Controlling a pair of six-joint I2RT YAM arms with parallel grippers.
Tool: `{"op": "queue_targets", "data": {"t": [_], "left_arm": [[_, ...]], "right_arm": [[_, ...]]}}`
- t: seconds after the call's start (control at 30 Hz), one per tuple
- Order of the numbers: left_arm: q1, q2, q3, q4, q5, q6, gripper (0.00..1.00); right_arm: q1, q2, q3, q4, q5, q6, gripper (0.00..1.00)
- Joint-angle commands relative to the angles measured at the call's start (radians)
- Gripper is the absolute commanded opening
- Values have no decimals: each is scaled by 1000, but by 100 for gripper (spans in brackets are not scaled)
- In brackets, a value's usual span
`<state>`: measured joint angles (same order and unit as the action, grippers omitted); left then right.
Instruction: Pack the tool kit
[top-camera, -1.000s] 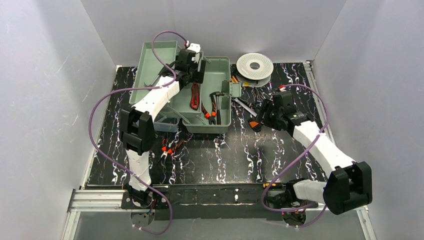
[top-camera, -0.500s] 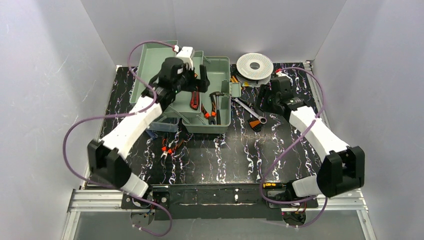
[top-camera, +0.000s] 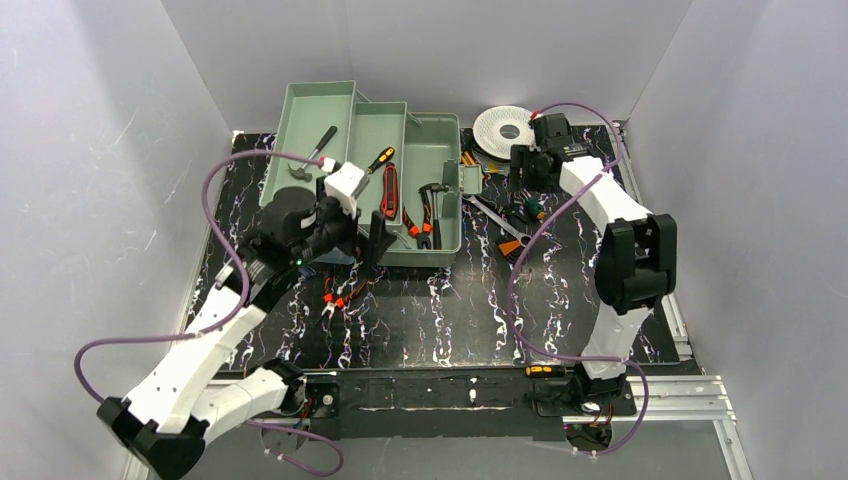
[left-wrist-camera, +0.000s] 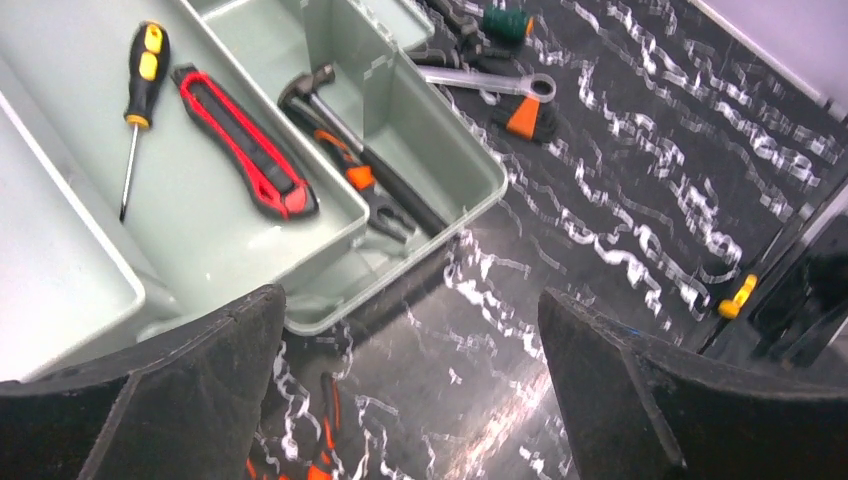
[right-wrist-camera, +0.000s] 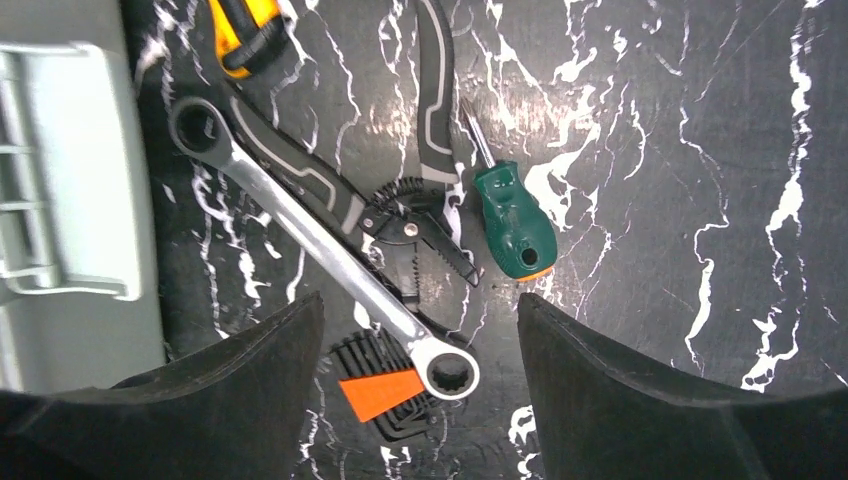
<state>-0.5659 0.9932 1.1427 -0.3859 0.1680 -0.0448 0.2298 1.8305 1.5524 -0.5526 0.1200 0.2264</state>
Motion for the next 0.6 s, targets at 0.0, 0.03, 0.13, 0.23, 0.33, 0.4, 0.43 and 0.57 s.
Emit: {"op": "queue_targets", "data": {"t": [0.0, 0.03, 0.13, 0.23, 0.33, 0.4, 0.43, 0.57], "left_arm": [[0, -127, -157, 46, 55, 112, 98], [0, -151, -214, 91, 82, 117, 98], [-1, -181, -276, 159, 131, 110, 98], [-2, -182, -288, 168, 165, 92, 98], [-2, -179, -292, 170, 172, 89, 98], [-3, -175, -293, 172, 170, 92, 98], [-3, -173, -294, 173, 168, 95, 98], [-3, -161, -297, 182, 180, 100, 98]], "right_arm": [[-44, 62, 50, -52, -58, -105, 76], [-53, 80, 58, -52, -77, -107, 74], [-74, 146, 95, -78, -75, -112, 70], [-94, 179, 100, -76, -78, -129, 69], [-102, 214, 108, -78, -81, -142, 69], [-103, 237, 120, -84, -86, -143, 69], [-103, 246, 125, -85, -98, -143, 68], [-102, 270, 124, -77, -161, -133, 63]]}}
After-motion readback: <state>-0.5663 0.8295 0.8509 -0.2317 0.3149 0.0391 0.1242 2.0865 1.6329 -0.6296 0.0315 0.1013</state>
